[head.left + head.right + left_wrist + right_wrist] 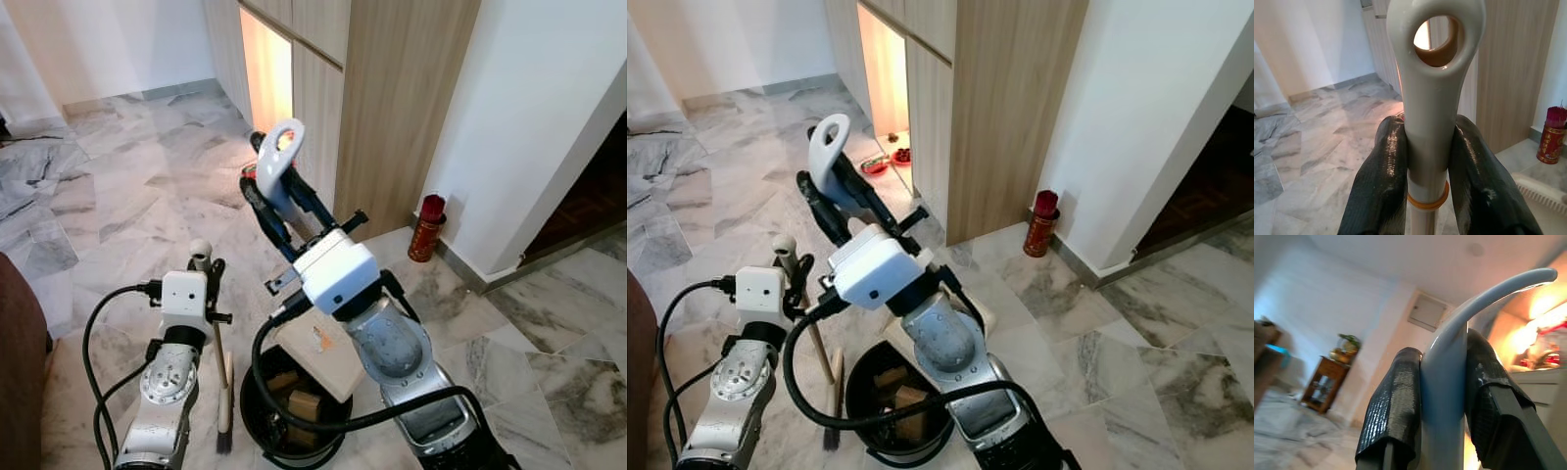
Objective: Sweep floor
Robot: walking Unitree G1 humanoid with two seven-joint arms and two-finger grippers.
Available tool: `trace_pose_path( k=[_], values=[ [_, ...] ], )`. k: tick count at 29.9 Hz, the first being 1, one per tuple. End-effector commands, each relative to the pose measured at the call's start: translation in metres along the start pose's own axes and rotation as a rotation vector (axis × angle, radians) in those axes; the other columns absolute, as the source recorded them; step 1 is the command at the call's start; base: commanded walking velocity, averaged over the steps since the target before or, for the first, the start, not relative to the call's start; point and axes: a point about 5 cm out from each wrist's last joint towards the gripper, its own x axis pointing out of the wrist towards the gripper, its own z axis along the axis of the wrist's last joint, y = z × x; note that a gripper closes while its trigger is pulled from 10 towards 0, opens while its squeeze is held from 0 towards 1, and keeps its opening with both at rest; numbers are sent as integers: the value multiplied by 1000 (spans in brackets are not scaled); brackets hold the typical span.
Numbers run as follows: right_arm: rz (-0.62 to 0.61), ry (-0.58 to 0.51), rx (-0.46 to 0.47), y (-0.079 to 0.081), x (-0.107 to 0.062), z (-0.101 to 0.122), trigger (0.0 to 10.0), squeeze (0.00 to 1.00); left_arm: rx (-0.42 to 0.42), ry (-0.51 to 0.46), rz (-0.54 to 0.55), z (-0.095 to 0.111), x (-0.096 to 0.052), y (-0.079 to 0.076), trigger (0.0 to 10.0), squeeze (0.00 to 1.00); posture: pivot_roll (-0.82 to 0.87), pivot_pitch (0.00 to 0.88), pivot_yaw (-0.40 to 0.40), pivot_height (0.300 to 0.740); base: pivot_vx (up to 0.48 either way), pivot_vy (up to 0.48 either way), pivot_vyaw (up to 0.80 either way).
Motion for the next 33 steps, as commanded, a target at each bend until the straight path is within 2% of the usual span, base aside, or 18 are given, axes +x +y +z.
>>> trace_pose_path(
  k=[1,4,5,6,8,13,17,21,23,26,28,32,33],
  values=[
    [-54,-43,-115,-17,4,7,10000,0,4,-61,-9,11,5,-1,10000,0,7,0,-10,740,0,0,0],
    [-165,3,-235,-44,-4,-1,10000,0,2,-61,-7,11,4,-1,10000,0,7,0,-11,740,0,0,0],
    [-165,3,-235,-44,-4,-1,10000,0,2,-61,-7,11,4,-1,10000,0,7,0,-11,740,0,0,0],
    [-202,21,-290,-54,-9,-3,10000,0,2,-60,-7,11,4,-1,10000,0,7,0,-11,740,0,0,0],
    [-249,53,-330,-67,-15,-7,10000,0,2,-58,-10,10,4,-1,10000,0,-2,0,-7,740,0,0,0],
    [-301,128,-430,-83,-35,-13,10000,0,2,-57,-13,10,5,-1,10000,0,-8,0,-3,740,0,0,0],
    [-331,182,-448,-89,-50,-19,10000,0,2,-57,-13,10,5,-1,10000,0,-15,0,-1,740,0,0,0],
    [-417,286,-442,-102,-79,-30,10000,0,4,-54,-15,9,4,-1,10000,0,-18,0,1,740,0,0,0],
    [-437,308,-440,-106,-86,-33,10000,0,5,-54,-15,9,3,0,10000,0,-18,0,1,740,0,0,0],
    [-463,411,-477,-114,-113,-46,10000,0,5,-49,-15,8,2,2,10000,0,-21,0,3,740,0,0,0],
    [-458,424,-484,-114,-117,-48,10000,0,5,-48,-15,8,1,2,10000,0,-18,0,3,740,0,0,0],
    [-495,496,-462,-116,-138,-60,10000,0,4,-45,-20,7,-1,2,10000,0,-10,0,2,740,0,0,0],
    [-467,487,-465,-113,-137,-59,10000,0,4,-45,-20,7,-2,2,10000,0,-7,0,2,740,0,0,0]
  ],
)
